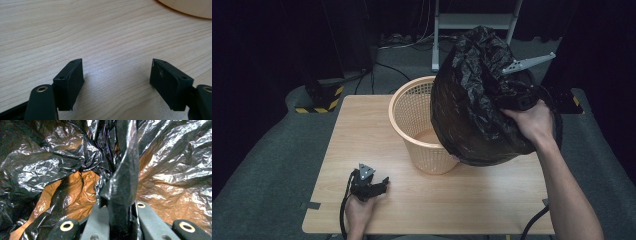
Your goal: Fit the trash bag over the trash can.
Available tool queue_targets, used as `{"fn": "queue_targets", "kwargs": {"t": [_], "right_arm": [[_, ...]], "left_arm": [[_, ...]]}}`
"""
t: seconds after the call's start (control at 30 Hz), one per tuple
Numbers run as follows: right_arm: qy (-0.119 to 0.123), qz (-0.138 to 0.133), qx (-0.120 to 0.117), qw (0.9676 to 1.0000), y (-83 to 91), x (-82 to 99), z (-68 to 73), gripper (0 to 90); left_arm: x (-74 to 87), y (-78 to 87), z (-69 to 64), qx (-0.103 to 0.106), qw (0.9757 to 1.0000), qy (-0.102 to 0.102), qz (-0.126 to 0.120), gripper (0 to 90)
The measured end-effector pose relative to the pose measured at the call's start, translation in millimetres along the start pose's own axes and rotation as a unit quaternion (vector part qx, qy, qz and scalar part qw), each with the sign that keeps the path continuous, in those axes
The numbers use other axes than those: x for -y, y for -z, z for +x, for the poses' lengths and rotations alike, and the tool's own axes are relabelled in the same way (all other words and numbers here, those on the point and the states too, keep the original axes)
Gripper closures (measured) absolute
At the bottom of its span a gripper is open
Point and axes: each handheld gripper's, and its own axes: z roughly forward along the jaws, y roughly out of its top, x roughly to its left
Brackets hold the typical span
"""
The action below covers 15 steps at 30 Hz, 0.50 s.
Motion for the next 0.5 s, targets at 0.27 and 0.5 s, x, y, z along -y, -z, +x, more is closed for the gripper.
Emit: {"fn": "queue_targets", "kwargs": {"t": [0.27, 0.5], "right_arm": [[0.002, 0.0, -0.007, 1.0, -9.0, -5.1, 3.9, 89.0], [0.003, -0.002, -0.012, 0.9999, -13.3, -8.8, 6.8, 89.1]], "left_arm": [[0.0, 0.0, -0.1, 0.0, 1.0, 0.0, 0.0, 27.1], [0.0, 0.0, -0.1, 0.0, 1.0, 0.0, 0.0, 27.1]]}}
